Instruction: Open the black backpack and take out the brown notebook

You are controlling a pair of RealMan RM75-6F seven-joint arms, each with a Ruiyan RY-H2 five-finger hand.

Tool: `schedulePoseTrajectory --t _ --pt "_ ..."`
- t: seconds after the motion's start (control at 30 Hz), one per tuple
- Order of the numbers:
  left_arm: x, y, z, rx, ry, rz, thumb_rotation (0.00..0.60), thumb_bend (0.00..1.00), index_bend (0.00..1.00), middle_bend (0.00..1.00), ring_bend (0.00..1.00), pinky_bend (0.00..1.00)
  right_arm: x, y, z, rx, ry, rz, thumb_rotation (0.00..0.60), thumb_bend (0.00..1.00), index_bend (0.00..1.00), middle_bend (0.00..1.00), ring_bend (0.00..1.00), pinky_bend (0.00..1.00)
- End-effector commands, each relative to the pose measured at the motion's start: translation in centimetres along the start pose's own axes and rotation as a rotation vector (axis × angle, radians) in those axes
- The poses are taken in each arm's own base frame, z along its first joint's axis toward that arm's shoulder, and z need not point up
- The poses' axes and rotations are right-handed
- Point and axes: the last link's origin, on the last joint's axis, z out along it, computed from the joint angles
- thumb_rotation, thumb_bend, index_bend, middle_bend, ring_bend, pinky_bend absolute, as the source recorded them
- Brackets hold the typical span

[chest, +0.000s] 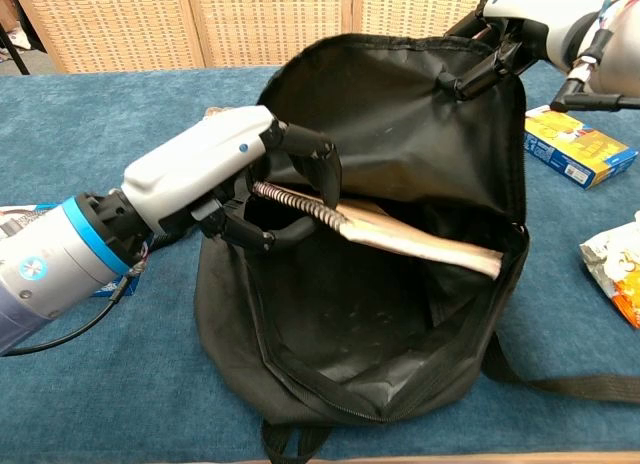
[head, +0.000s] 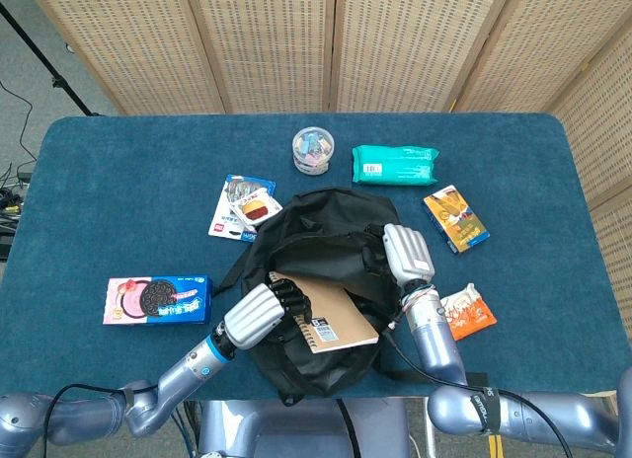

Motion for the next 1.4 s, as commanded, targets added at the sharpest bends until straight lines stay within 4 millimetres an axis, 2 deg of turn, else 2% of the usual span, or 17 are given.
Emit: schedulePoseTrajectory --t 0.03,0.6,0.93,1.3,1.4 --pt "0.6 0.2 0.0 0.001 0.017 -0.028 0.600 0.67 0.76 0.55 0.42 0.37 -0.1 0.1 0.0 -0.004 -0.001 0.003 0.600 0.78 0.62 0.67 0.61 0.62" --pt "3.2 2.9 -0.1 -0.033 0.091 -0.175 0.600 0.67 0.77 0.56 0.43 0.39 -0.6 0.4 0.2 -0.022 0.007 -0.010 0.600 0.78 0.62 0.67 0.61 0.62" --pt "4.9 3.3 -0.2 -0.033 0.132 -0.206 0.600 0.67 0.77 0.56 0.43 0.39 -0.7 0.4 0.3 -0.021 0.013 -0.017 0.600 0.78 0.62 0.67 0.61 0.62" --pt "10.9 2.7 -0.3 -0.010 0.288 -0.222 0.600 0.67 0.77 0.56 0.43 0.39 -1.0 0.1 0.2 -0.021 0.016 -0.029 0.600 0.78 0.62 0.67 0.61 0.62" --pt "13.3 2.1 -0.6 0.018 0.347 -0.237 0.600 0.67 0.77 0.56 0.44 0.39 -1.2 0.0 0.2 -0.020 0.015 -0.037 0.600 0.78 0.62 0.67 0.61 0.62"
